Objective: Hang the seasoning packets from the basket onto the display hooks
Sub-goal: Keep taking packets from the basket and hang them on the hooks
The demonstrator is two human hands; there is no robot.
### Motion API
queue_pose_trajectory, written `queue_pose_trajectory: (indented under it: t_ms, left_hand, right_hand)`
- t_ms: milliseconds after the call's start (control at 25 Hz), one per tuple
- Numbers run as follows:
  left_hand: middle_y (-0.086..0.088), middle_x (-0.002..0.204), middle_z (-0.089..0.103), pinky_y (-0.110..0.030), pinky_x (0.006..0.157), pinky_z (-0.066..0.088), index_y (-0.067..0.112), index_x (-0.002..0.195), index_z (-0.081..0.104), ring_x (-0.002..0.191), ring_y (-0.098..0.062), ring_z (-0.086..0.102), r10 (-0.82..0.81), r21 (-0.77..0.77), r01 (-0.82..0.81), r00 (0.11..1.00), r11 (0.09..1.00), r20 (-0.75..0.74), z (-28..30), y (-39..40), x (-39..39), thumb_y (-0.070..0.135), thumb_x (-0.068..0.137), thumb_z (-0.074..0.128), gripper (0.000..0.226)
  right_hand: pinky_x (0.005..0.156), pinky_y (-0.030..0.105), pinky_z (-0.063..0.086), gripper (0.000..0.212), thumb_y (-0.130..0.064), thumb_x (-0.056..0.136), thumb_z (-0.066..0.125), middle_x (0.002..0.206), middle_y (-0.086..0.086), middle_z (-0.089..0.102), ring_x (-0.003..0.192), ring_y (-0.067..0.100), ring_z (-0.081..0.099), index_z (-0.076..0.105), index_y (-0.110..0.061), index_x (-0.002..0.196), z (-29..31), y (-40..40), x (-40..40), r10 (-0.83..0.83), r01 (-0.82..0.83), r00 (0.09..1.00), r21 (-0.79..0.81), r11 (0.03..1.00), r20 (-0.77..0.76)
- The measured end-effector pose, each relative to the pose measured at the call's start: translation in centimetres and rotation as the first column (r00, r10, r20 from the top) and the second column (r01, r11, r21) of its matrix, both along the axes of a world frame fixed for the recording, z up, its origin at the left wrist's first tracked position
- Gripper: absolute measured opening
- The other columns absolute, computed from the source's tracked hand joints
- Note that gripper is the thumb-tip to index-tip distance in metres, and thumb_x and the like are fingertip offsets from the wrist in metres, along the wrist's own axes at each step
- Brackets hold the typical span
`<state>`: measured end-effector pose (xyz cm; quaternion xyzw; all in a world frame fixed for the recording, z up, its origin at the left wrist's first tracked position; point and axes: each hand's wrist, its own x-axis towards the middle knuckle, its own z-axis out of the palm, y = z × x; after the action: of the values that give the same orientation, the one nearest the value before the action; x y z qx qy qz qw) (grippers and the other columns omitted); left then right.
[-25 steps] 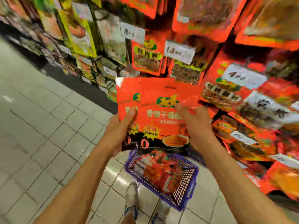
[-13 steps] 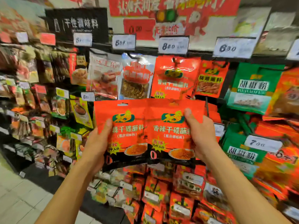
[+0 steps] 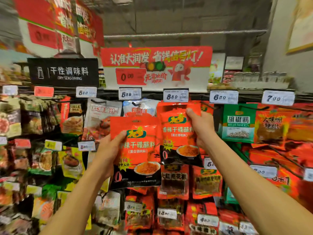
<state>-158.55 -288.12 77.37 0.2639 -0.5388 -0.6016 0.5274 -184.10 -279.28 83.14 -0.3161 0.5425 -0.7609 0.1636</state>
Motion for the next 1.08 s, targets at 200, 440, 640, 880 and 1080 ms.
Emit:
queue_pose_trajectory:
  t_ms: [200, 440, 640, 880, 1080]
  left_hand:
    - [-0.009, 0.095, 0.079, -0.035, 0.065, 0.062, 0.016, 0.102, 0.07, 0.08, -0.023, 0.075, -0.04, -0.033, 0.041, 0.999, 0.999, 0.019, 0.1, -0.8, -1.7, 0.031, 0.097, 0.062, 0.018]
    - [-0.007, 0.089, 0.079, -0.031, 0.056, 0.059, 0.016, 0.103, 0.071, 0.075, -0.022, 0.077, -0.095, -0.012, 0.095, 0.995, 0.995, 0.023, 0.0, -1.7, -3.2, 0.032, 0.096, 0.065, 0.019]
    - [-0.009, 0.079, 0.078, -0.034, 0.054, 0.059, 0.011, 0.098, 0.068, 0.065, -0.025, 0.075, -0.089, 0.018, 0.089, 0.995, 0.996, 0.035, 1.5, -2.2, -5.1, 0.026, 0.093, 0.067, 0.016]
    - [-0.007, 0.088, 0.079, -0.04, 0.067, 0.062, 0.014, 0.104, 0.068, 0.08, -0.026, 0.077, -0.114, -0.073, 0.12, 0.99, 0.99, 0.081, 3.3, -1.2, -8.9, 0.043, 0.092, 0.069, 0.032]
    - [-0.008, 0.088, 0.079, -0.042, 0.072, 0.063, 0.016, 0.097, 0.07, 0.079, -0.025, 0.077, -0.082, -0.035, 0.085, 0.994, 0.996, 0.078, 5.3, -0.8, -12.4, 0.038, 0.093, 0.069, 0.023]
  right_hand:
    - [0.069, 0.046, 0.064, 0.021, -0.034, 0.091, 0.072, 0.076, 0.002, 0.078, 0.069, 0.021, 0.077, 0.073, -0.014, 0.09, 0.9, -1.7, 0.2, -0.069, 0.068, 0.998, 0.026, 0.997, 0.011]
    - [0.05, 0.027, 0.055, 0.021, -0.032, 0.088, 0.075, 0.059, -0.007, 0.072, 0.058, 0.015, 0.073, 0.069, -0.019, 0.073, 0.9, -2.3, 0.1, -0.188, 0.187, 0.982, 0.027, 0.982, 0.016]
    - [0.056, 0.029, 0.048, 0.027, -0.032, 0.087, 0.073, 0.065, -0.006, 0.068, 0.065, 0.02, 0.066, 0.069, -0.018, 0.065, 1.0, -2.7, 0.1, -0.299, 0.318, 0.938, 0.093, 0.943, -0.174]
    - [0.064, 0.033, 0.046, 0.036, -0.044, 0.09, 0.064, 0.064, 0.002, 0.064, 0.063, 0.022, 0.062, 0.06, -0.02, 0.064, 0.1, -2.2, -0.7, -0.195, 0.2, 0.976, 0.045, 0.979, -0.095]
    - [0.073, 0.038, 0.061, 0.031, -0.056, 0.092, 0.061, 0.092, -0.002, 0.076, 0.083, 0.017, 0.075, 0.066, -0.025, 0.094, -1.0, -1.5, -1.0, -0.1, 0.11, 0.979, 0.047, 0.993, -0.176]
